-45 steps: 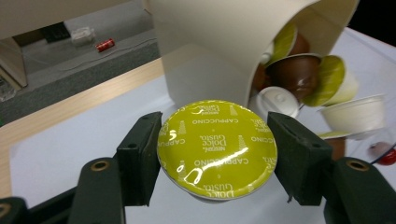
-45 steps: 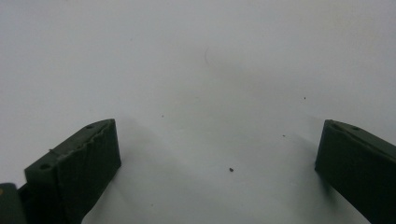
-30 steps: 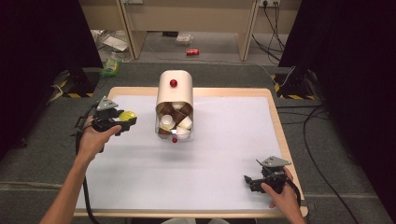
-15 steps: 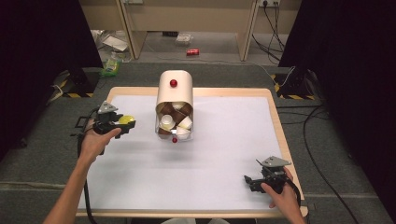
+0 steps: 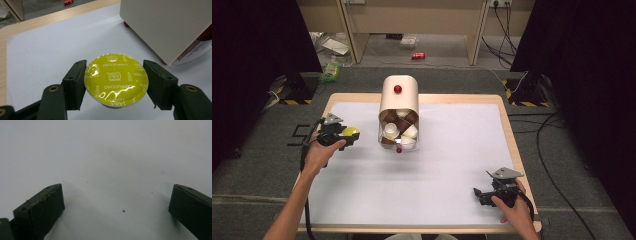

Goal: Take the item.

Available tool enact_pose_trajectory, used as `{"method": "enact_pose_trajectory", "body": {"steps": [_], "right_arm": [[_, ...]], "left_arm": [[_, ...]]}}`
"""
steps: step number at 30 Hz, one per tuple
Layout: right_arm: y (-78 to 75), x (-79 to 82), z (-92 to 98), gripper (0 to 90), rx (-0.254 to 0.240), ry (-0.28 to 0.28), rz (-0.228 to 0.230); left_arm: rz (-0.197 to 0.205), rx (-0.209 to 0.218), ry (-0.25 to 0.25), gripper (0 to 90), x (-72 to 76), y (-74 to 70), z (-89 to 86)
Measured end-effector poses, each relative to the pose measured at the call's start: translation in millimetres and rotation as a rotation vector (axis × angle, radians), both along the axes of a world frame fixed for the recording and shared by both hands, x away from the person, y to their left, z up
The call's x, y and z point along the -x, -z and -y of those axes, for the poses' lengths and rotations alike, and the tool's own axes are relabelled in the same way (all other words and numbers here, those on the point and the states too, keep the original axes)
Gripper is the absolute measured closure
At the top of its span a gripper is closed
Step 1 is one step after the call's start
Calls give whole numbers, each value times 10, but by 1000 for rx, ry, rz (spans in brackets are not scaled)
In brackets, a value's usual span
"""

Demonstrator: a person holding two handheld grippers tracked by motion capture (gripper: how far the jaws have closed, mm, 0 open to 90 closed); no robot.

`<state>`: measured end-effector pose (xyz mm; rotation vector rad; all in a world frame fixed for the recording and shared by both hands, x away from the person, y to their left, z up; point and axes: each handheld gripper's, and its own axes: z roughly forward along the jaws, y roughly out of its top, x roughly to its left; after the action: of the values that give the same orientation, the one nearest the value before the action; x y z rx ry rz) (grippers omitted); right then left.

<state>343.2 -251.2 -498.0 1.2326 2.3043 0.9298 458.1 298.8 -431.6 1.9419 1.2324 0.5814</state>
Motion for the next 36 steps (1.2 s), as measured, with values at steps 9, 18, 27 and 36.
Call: {"method": "enact_pose_trajectory", "body": {"steps": [9, 18, 27, 36], "right_arm": [[0, 3, -3, 4, -2, 3, -3], [0, 1, -1, 4, -1, 1, -1], [0, 1, -1, 4, -1, 1, -1], [0, 1, -1, 4, -1, 1, -1]], "left_arm": [[-33, 1, -6, 378, -55, 176, -6], [-62, -10, -11, 378, -120, 294, -7], [-64, -9, -20, 378, -159, 348, -4], [-65, -10, -27, 377, -178, 382, -1]]}}
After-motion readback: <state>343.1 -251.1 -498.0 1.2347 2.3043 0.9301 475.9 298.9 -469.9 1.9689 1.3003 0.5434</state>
